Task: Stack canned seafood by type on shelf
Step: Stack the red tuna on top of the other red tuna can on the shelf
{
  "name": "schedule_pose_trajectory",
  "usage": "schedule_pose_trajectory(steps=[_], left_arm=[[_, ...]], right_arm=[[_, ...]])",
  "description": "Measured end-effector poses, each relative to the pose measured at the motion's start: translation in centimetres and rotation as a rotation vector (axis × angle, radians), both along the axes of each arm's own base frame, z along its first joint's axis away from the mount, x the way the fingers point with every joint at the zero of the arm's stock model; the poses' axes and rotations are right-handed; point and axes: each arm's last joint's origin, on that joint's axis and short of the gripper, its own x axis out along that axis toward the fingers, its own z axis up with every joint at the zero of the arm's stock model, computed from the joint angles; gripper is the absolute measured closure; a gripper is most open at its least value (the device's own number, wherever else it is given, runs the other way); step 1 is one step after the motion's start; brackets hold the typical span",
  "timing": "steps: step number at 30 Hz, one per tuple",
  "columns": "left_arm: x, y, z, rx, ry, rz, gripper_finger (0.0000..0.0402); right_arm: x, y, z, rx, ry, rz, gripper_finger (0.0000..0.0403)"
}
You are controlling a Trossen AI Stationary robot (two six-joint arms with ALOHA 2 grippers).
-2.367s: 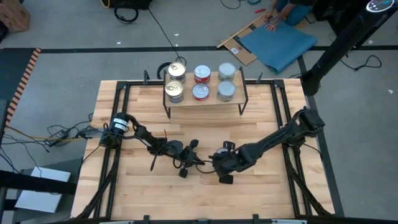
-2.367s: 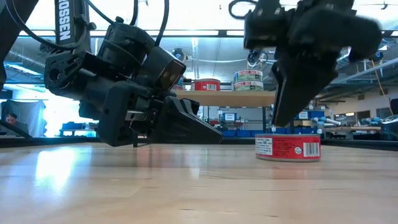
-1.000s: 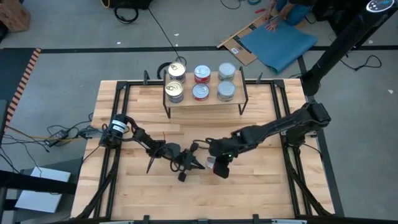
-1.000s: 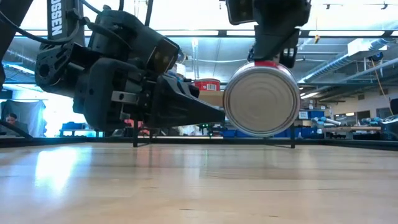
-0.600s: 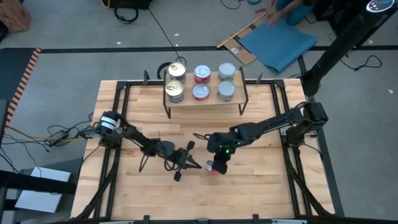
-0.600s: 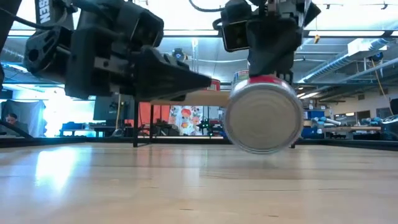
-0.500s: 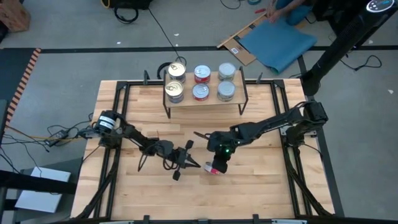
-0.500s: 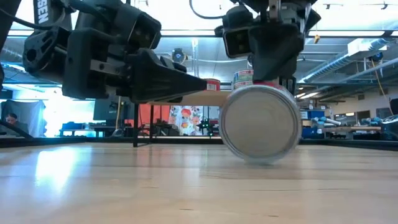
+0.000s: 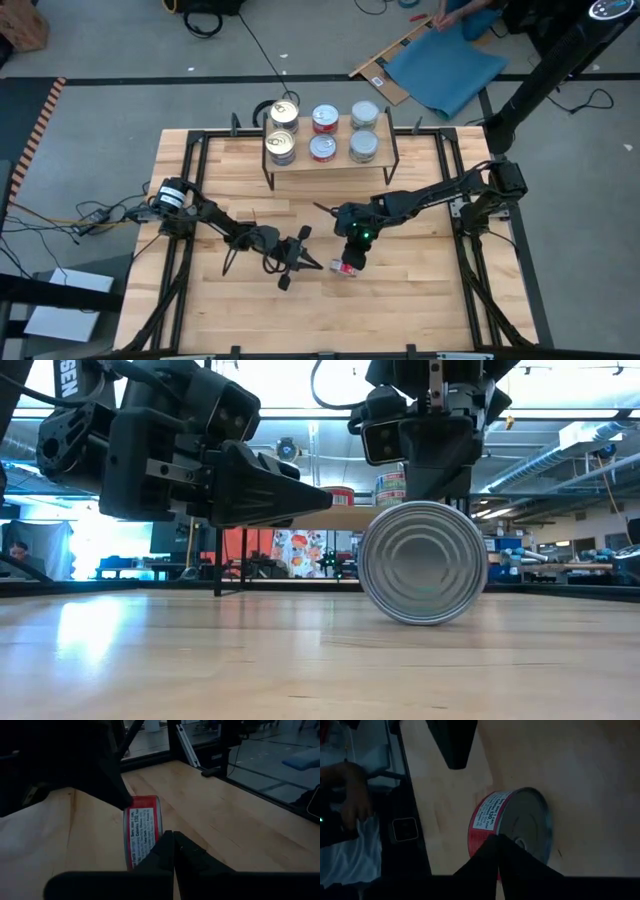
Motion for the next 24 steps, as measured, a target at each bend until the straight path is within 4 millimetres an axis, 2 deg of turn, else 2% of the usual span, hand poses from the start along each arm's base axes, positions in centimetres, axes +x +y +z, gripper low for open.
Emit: schedule_pose_trajectory(steps=[10,16,19,24], left_arm=[[0.0,0.0,0.0,0.0,0.001,0.0,0.0396],[0.0,0.0,-0.1,0.001,0.007,0.0,0.0396],[0.0,0.0,-0.2,0.004,0.015,0.0,0.0396],[0.0,0.0,-0.2,0.006,0.019,0.0,0.0396]], right_arm=[[-0.2,-0.7,0.0,-0.06,0.022,-0.021,0.0306],[0.0,-1.2,2.0,-0.185,0.023,-0.061,0.0241],[0.1,-0.4,3.7,-0.263,-0.005,-0.055,0.0205],[0.1,1.9,5.1,-0.331,-0.004,-0.129,0.015]])
